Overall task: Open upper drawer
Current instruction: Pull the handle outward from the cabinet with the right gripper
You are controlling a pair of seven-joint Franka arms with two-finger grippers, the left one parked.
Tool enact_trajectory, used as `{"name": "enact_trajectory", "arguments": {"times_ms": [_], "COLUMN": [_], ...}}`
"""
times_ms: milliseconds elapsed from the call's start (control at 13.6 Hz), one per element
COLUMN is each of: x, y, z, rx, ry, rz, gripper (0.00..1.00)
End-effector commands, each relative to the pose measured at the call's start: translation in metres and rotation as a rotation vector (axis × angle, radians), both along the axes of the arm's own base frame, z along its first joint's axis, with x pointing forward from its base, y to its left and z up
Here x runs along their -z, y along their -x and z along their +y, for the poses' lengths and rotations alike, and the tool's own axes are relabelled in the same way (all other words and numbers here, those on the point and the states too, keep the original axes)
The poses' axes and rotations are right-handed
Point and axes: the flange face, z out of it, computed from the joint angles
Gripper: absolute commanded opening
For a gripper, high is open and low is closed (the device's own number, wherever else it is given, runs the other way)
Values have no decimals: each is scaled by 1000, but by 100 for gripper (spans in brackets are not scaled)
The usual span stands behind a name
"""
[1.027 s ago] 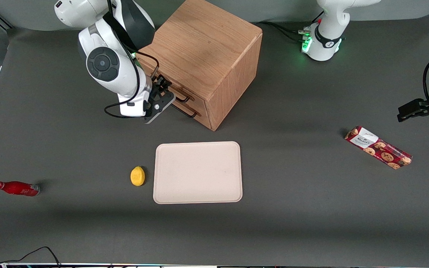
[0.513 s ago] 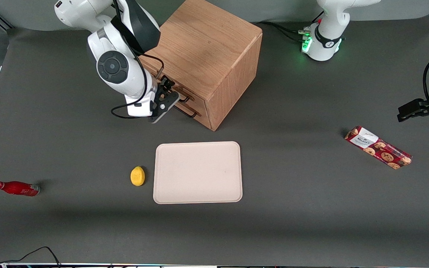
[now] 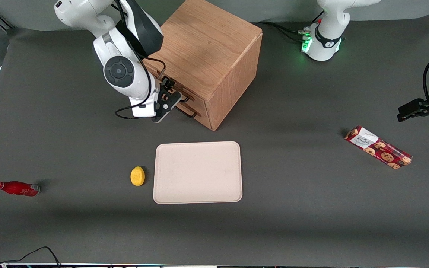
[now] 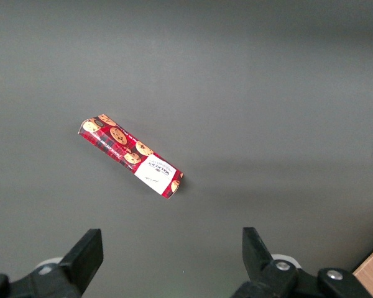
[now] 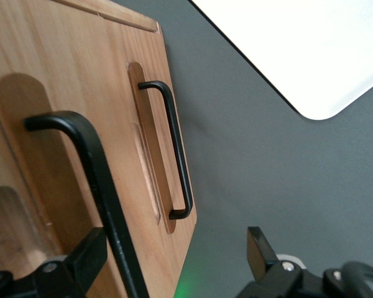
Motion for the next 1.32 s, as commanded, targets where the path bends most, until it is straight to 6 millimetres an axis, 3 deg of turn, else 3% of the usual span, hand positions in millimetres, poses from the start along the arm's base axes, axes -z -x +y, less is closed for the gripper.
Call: {"name": "enact_trajectory", "arguments": {"times_ms": [0,220,660,1247], "x": [7,10,10,3], "y": [-1,-5,-34,-91], "z": [-3,-6,-38,-109], "rx": [-13,-20,-40,-61], "ry": [-32,-39,-55,-103], "rz": [-6,-15,-38,-83], "gripper": [100,100,100,100]}}
